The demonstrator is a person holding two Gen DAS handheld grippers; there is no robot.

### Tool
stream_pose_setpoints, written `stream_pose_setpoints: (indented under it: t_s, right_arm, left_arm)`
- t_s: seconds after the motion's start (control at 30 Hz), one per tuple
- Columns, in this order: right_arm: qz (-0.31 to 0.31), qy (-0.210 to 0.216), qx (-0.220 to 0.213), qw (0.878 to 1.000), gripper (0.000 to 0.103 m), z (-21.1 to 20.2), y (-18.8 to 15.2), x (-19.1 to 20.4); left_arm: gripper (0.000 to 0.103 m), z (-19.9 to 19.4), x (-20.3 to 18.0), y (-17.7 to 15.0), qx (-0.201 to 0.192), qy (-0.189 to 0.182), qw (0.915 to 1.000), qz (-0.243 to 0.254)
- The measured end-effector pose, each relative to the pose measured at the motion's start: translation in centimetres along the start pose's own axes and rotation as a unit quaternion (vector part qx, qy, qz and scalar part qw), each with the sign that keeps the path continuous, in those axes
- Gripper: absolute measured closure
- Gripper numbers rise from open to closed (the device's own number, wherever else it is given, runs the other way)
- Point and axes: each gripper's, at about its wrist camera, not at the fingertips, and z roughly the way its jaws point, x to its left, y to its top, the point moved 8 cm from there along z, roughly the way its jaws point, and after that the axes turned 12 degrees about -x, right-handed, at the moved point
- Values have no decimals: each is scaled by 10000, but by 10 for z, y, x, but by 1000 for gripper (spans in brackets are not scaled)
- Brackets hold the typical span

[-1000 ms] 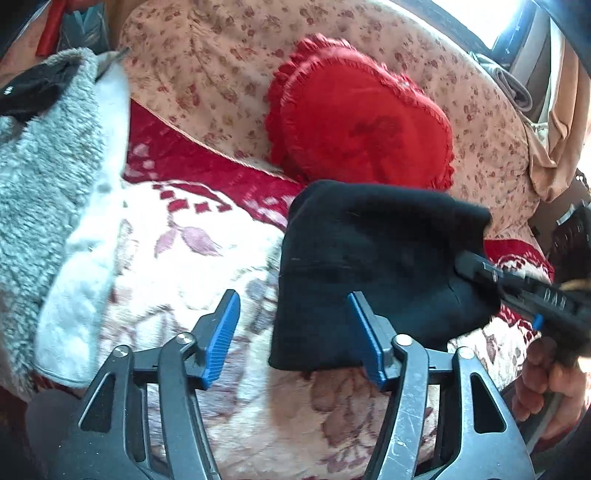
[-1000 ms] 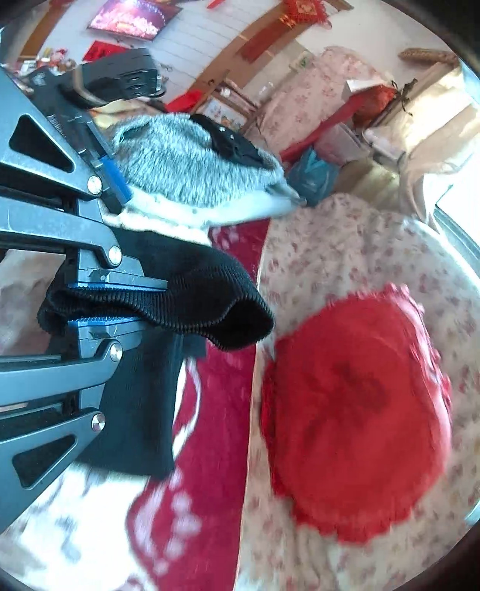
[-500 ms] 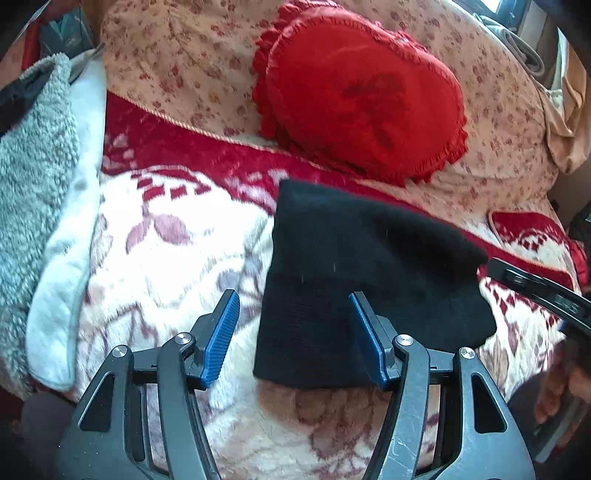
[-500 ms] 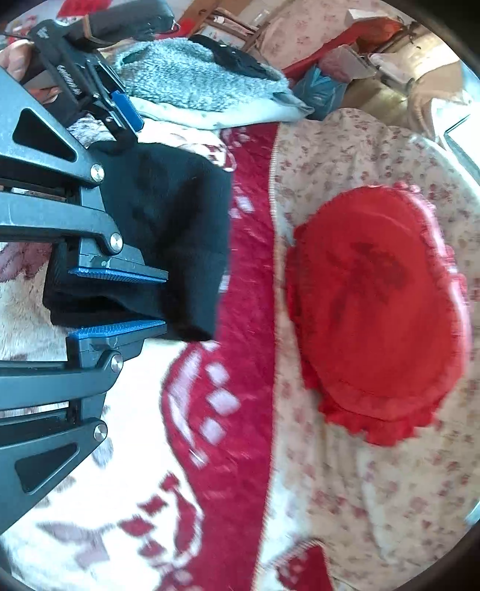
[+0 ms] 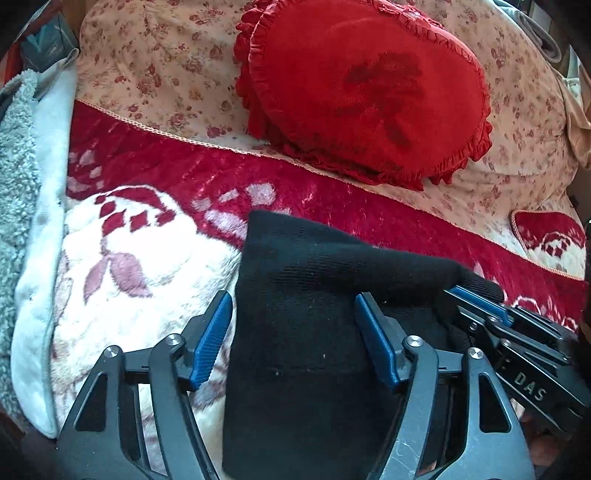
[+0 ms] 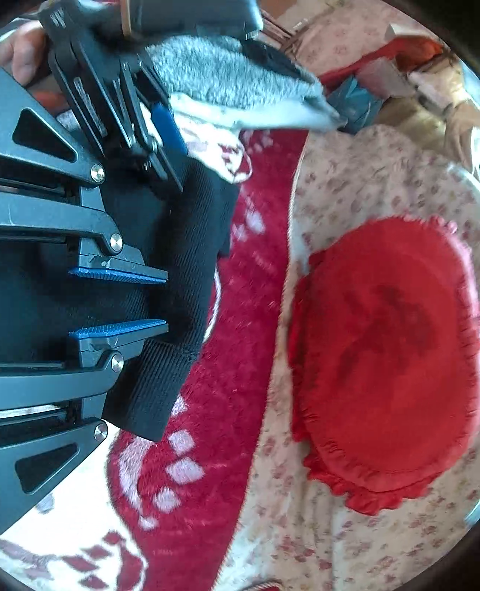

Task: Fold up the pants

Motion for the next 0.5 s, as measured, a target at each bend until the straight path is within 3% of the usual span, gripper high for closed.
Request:
stream_pose_setpoints:
  t_s: [0.23,0.5]
  right_arm:
    - [-73,-8,-25,10000,86,13,11,-2]
    - [-212,68,-51,9997,85,-25,1,17]
  left_arm:
    - [28,7,-4,3,-54,46,10000,-8]
    - [28,-14,1,-2,-37,67,10000,-49]
